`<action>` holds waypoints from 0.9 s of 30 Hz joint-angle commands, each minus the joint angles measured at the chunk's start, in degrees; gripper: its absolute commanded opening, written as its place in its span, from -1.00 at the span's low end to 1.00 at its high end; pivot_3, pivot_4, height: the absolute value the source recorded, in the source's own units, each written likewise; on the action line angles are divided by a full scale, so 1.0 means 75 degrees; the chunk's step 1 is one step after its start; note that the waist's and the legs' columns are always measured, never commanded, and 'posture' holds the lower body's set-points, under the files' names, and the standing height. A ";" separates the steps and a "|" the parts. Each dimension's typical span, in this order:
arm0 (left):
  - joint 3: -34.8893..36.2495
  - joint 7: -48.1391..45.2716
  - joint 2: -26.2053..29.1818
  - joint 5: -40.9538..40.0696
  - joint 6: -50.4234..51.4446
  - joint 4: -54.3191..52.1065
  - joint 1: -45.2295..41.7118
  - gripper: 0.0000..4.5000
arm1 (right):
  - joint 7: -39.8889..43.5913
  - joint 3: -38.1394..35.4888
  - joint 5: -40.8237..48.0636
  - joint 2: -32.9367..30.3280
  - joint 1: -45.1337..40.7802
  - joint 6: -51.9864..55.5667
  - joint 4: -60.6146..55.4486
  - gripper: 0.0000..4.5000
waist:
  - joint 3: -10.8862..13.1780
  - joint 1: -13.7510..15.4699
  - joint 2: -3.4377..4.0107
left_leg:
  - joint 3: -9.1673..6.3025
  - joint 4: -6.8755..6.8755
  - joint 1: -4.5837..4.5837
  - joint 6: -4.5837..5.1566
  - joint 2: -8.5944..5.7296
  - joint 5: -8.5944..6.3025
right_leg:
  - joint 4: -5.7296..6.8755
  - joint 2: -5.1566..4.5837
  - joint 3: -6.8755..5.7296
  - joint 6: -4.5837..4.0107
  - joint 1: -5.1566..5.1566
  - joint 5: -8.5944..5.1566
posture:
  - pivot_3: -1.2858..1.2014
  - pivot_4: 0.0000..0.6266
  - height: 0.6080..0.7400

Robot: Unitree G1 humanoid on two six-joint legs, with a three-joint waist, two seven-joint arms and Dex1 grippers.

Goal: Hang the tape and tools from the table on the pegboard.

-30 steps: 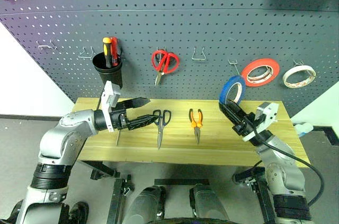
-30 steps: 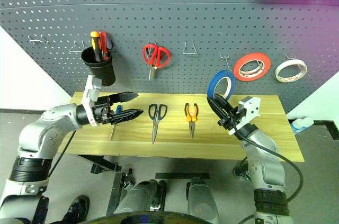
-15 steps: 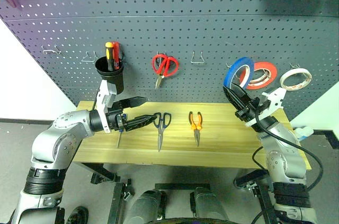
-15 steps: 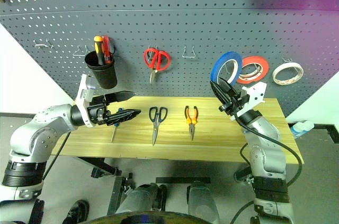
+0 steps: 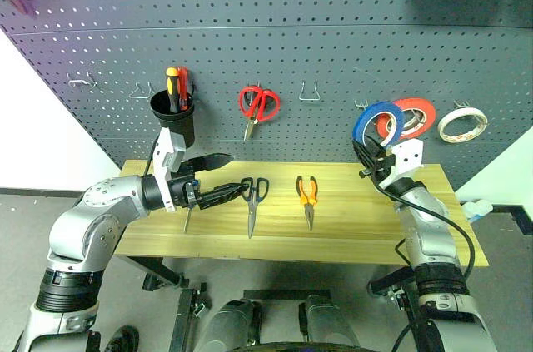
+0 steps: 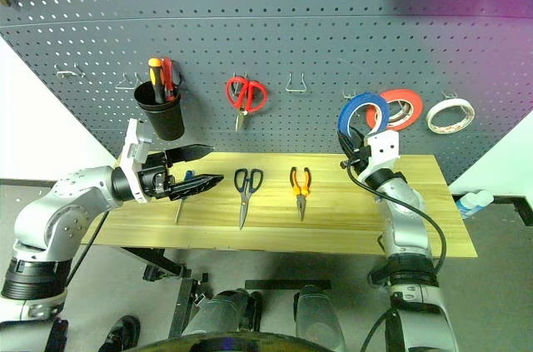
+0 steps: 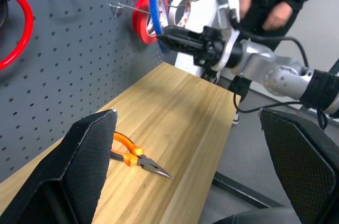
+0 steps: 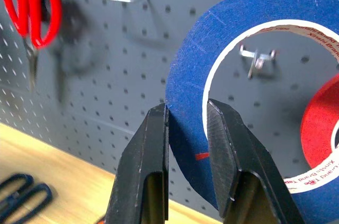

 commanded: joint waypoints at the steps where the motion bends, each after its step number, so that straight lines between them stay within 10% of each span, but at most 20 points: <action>1: 0.0171 0.0054 0.0100 -0.0168 -0.0031 -0.0312 0.0017 1.00 | 0.0061 0.0021 -0.0034 0.0039 -0.0544 -0.0497 0.0601 -0.71 | 0.0001 -0.0006 0.0000 | 0.0000 -0.0002 0.0017 0.0000 0.0000 0.0000 | 0.0000 0.0000 0.0001 0.0000 0.0017 0.0000 | -0.04 -0.87 1.00; 11: 0.0182 0.0170 0.0123 -0.0221 -0.0016 -0.0438 0.0165 1.00 | 0.0232 0.0012 -0.0079 -0.0024 -0.1065 -0.1158 0.1975 0.94 | 0.0000 0.0013 0.0000 | -0.0001 -0.0006 0.0058 0.0002 0.0001 -0.0001 | -0.0003 0.0000 0.0001 -0.0005 0.0059 -0.0004 | -0.03 -0.86 1.00; 21: 0.0080 0.0115 0.0114 -0.0077 -0.0172 -0.0303 0.0174 1.00 | 0.1921 0.0101 0.1256 -0.0050 0.0338 0.0286 0.0051 0.98 | 0.0000 0.0009 0.0001 | -0.0002 -0.0005 0.0058 0.0002 0.0002 -0.0003 | -0.0003 0.0000 0.0002 -0.0005 0.0060 -0.0004 | -0.05 -0.85 1.00; 27: 0.0196 0.0051 0.0265 0.0204 -0.0491 -0.0078 0.0391 1.00 | 0.0433 0.0496 0.0616 0.0042 0.0948 0.2192 -0.1657 0.98 | 0.0002 -0.0028 0.0004 | -0.0001 -0.0008 0.0058 0.0001 0.0005 -0.0004 | -0.0002 0.0000 0.0008 -0.0024 0.0056 -0.0015 | -0.06 -0.79 1.00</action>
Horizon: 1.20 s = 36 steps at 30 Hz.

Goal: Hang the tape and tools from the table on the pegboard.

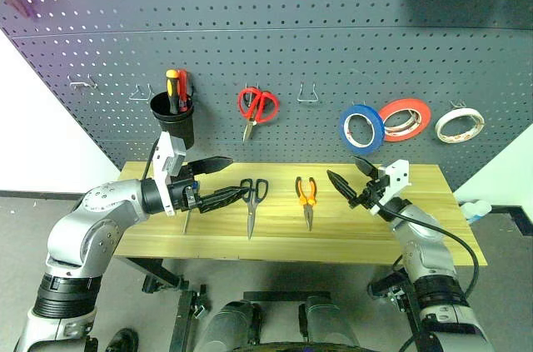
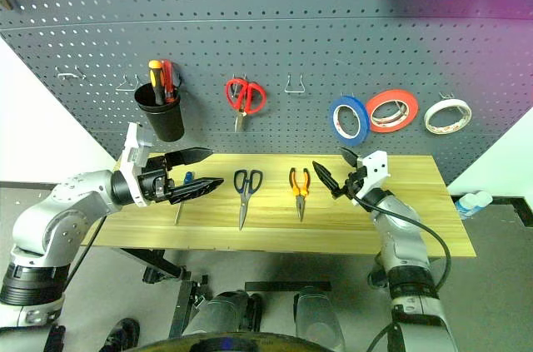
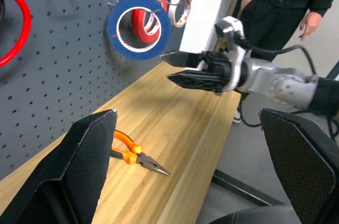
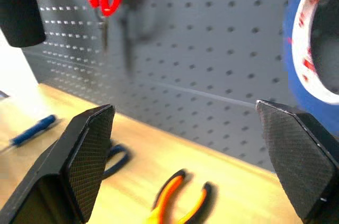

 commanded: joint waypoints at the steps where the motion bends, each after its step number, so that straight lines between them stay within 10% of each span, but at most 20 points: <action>1: 0.0252 -0.0086 0.0233 0.0177 -0.0349 0.0045 0.0160 1.00 | -0.1103 0.0410 -0.0703 0.0069 0.0059 0.1044 -0.1093 0.98 | 0.0001 -0.0003 0.0001 | 0.0000 -0.0001 0.0000 0.0000 0.0000 0.0000 | 0.0000 0.0000 0.0001 -0.0002 -0.0001 -0.0001 | -0.06 -0.79 1.00; 15: 0.0904 -0.0012 0.0560 0.0395 -0.0982 0.0064 0.0999 1.00 | -0.4513 0.1330 -0.1798 0.1442 -0.1076 0.6376 -0.1996 0.98 | 0.0039 0.0085 -0.0001 | 0.0003 -0.0044 -0.0014 0.0000 0.0002 0.0000 | -0.0012 -0.0006 0.0004 -0.0036 -0.0032 -0.0022 | -0.02 -0.67 1.00; 36: 0.1221 0.0254 0.0608 0.0168 -0.0824 -0.0597 0.1634 1.00 | -0.5572 0.0983 -0.2301 0.2408 -0.2885 0.6043 0.1053 0.98 | 0.0250 0.0096 -0.0013 | 0.0000 -0.0120 -0.0013 -0.0001 0.0002 0.0003 | -0.0046 -0.0005 0.0002 -0.0013 -0.0056 -0.0009 | 0.04 -0.55 1.00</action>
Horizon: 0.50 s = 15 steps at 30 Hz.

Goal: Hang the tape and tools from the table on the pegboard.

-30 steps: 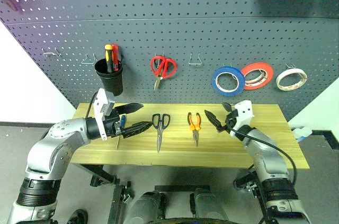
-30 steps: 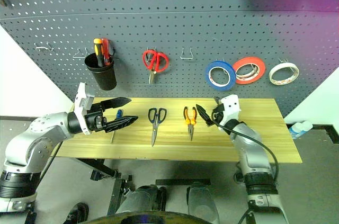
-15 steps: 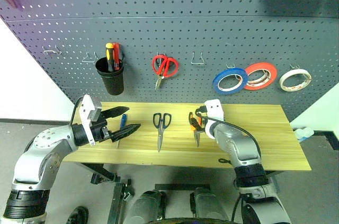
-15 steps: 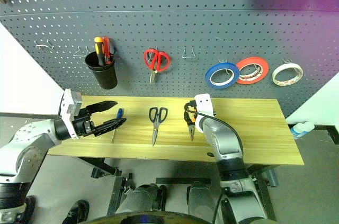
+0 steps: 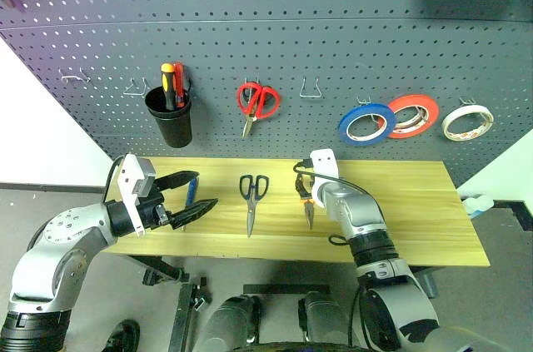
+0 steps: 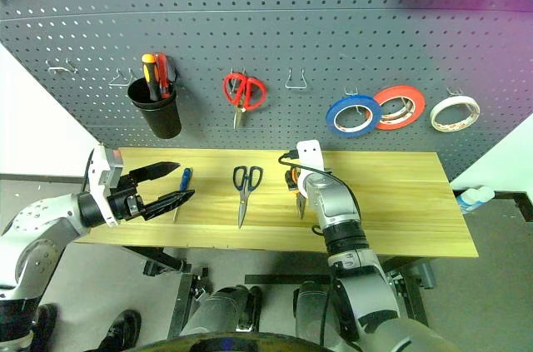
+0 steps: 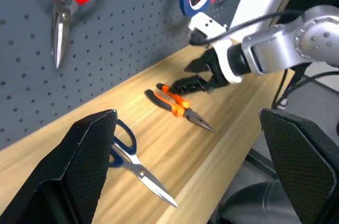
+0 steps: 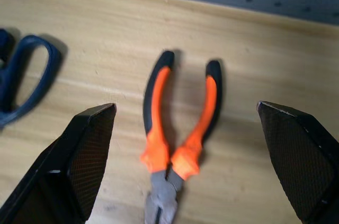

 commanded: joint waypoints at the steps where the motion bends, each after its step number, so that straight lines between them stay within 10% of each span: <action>1: 0.0270 0.0047 0.0102 -0.0187 -0.0030 -0.0330 0.0007 1.00 | -0.0135 -0.0031 -0.0087 0.0095 -0.0228 -0.0274 0.0374 0.98 | 0.0022 0.0010 -0.0003 | 0.0000 0.0000 0.0000 0.0000 0.0000 0.0000 | 0.0000 0.0000 0.0000 0.0000 0.0000 0.0000 | 0.04 -0.54 1.00; 15: 0.0162 0.0186 0.0084 -0.0279 0.0052 -0.0540 0.0078 1.00 | -0.0434 -0.0071 -0.0233 0.0313 -0.0278 -0.0363 0.0991 0.98 | 0.0137 -0.0007 -0.0003 | 0.0000 -0.0006 -0.0001 -0.0001 0.0000 0.0000 | -0.0003 -0.0001 0.0001 -0.0006 -0.0004 -0.0004 | 0.04 -0.51 1.00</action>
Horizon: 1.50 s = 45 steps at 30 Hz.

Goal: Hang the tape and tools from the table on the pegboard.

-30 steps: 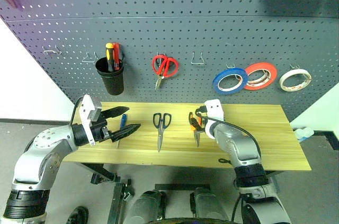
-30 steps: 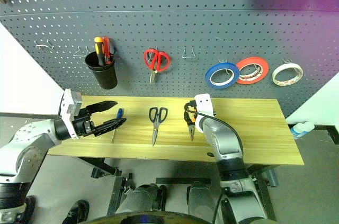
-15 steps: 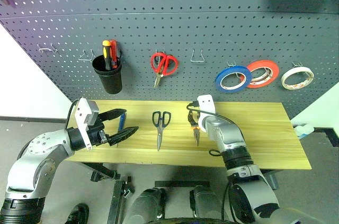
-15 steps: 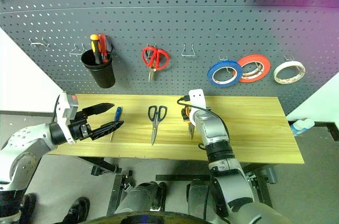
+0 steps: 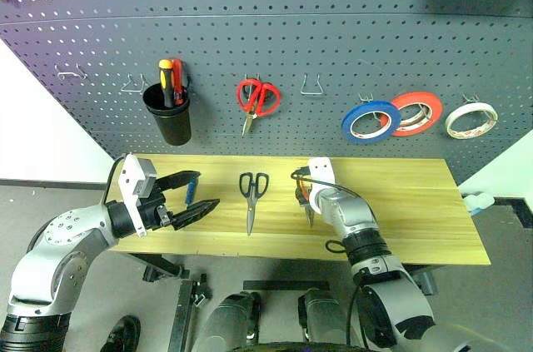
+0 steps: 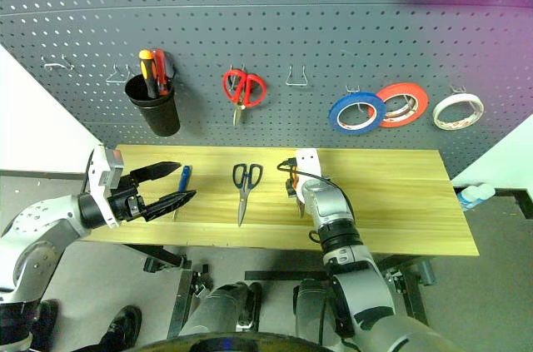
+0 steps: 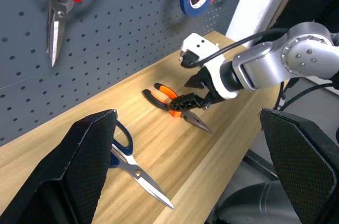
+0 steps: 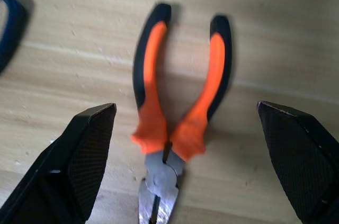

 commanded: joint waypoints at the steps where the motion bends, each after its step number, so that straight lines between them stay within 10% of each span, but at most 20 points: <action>1: 0.0179 0.0017 0.0093 -0.0162 0.0006 -0.0289 0.0014 1.00 | -0.0075 -0.0051 -0.0007 0.0121 -0.0235 -0.0123 0.0029 0.98 | 0.0011 0.0001 0.0002 | 0.0000 -0.0001 -0.0001 0.0000 0.0000 0.0000 | 0.0000 0.0000 0.0000 -0.0001 -0.0001 0.0000 | 0.04 -0.50 1.00; 41: 0.0117 0.0211 0.0059 -0.0235 0.0039 -0.0557 0.0084 1.00 | -0.0203 -0.0642 0.0146 0.0286 -0.1138 -0.0796 0.1902 0.98 | 0.0127 0.0010 -0.0013 | -0.0001 -0.0020 -0.0023 -0.0001 0.0000 0.0000 | -0.0016 0.0000 -0.0001 0.0002 -0.0027 0.0001 | 0.06 -0.48 1.00; 45: 0.0094 0.0238 0.0051 -0.0219 0.0041 -0.0555 0.0045 1.00 | -0.0213 -0.0554 0.0055 0.0298 -0.1141 -0.0777 0.1942 0.61 | 0.0128 0.0009 -0.0013 | -0.0001 -0.0022 -0.0030 -0.0001 0.0000 0.0001 | -0.0015 0.0000 -0.0001 0.0002 -0.0035 0.0001 | 0.06 -0.47 1.00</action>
